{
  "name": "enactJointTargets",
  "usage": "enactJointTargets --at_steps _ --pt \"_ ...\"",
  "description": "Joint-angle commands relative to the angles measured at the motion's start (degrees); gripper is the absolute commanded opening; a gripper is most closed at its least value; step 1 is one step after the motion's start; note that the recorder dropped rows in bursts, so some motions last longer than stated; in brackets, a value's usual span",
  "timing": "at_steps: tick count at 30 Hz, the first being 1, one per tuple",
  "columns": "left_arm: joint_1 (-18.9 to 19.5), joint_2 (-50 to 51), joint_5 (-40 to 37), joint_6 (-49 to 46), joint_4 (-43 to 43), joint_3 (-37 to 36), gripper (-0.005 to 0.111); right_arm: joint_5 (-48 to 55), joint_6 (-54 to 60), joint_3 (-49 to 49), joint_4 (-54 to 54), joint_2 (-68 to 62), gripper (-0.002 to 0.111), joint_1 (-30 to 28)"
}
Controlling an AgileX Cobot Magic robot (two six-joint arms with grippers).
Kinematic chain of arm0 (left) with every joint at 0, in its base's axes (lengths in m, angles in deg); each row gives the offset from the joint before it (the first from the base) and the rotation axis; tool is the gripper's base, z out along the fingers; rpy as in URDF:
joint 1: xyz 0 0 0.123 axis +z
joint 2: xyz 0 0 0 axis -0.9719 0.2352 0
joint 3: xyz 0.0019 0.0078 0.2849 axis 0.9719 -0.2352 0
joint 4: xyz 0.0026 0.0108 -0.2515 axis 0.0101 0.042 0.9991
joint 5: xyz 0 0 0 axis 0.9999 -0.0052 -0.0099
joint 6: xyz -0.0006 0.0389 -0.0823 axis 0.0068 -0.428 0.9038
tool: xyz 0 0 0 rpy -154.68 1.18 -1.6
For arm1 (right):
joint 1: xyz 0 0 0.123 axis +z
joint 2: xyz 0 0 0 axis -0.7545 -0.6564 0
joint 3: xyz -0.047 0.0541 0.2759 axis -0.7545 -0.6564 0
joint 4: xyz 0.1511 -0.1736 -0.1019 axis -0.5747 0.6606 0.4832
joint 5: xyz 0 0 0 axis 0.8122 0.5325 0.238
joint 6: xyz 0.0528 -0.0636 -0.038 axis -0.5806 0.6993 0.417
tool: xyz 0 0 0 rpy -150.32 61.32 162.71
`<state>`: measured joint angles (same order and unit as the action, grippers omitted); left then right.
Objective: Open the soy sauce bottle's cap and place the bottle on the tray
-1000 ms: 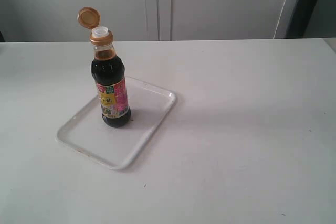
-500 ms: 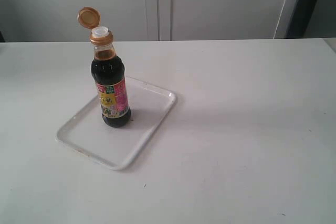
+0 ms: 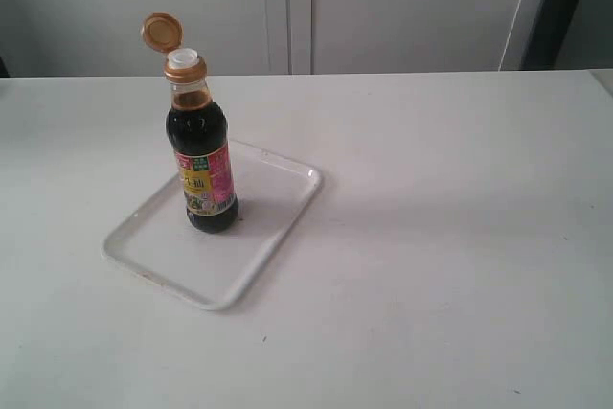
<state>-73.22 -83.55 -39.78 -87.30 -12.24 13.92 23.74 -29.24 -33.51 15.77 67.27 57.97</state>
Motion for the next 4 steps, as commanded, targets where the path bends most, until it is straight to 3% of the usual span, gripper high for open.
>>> enactJointTargets --at_steps 1,4 --pt "0.13 -0.27 0.03 0.03 0.55 -0.28 0.000 -0.09 0.56 -0.25 0.00 0.39 0.000 -0.49" --pt "0.13 -0.27 0.03 0.03 0.55 -0.28 0.000 -0.09 0.56 -0.25 0.00 0.39 0.000 -0.49"
